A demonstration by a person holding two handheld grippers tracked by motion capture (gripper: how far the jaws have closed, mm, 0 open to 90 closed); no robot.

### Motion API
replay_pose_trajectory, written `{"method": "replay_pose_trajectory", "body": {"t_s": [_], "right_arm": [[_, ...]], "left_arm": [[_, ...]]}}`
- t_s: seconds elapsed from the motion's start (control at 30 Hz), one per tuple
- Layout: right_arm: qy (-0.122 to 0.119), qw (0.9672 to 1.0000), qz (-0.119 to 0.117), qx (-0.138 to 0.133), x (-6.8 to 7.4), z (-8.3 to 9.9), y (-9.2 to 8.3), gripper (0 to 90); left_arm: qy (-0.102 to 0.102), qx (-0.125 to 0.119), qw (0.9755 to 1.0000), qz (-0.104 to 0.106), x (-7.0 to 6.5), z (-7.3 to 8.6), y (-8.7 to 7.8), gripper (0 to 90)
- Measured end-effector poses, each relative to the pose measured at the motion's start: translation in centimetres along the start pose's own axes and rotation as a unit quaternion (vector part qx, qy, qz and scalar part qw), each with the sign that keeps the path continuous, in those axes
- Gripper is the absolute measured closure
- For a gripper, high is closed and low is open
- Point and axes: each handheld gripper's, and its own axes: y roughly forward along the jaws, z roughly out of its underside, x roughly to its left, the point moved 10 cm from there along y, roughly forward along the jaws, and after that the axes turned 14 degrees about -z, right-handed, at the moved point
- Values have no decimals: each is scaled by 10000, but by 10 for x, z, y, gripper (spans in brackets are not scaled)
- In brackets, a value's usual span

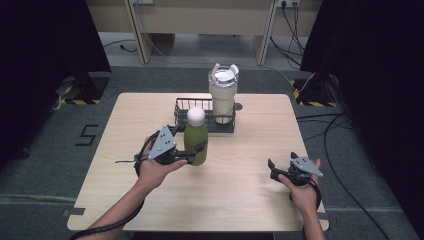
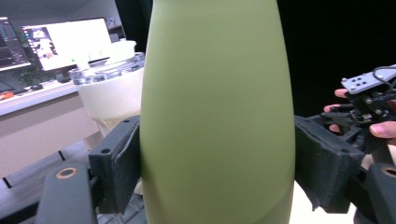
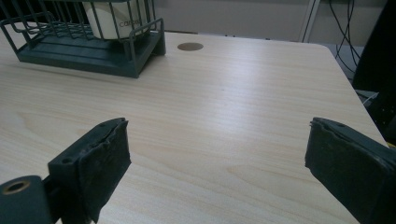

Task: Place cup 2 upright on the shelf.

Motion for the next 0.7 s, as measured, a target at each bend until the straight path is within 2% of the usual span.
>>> {"method": "replay_pose_trajectory", "body": {"t_s": [0.7], "right_arm": [[0, 10000, -11, 4, 0, 0, 0, 69]], "left_arm": [[-34, -1, 9993, -374, 25, -4, 11, 233]]}}
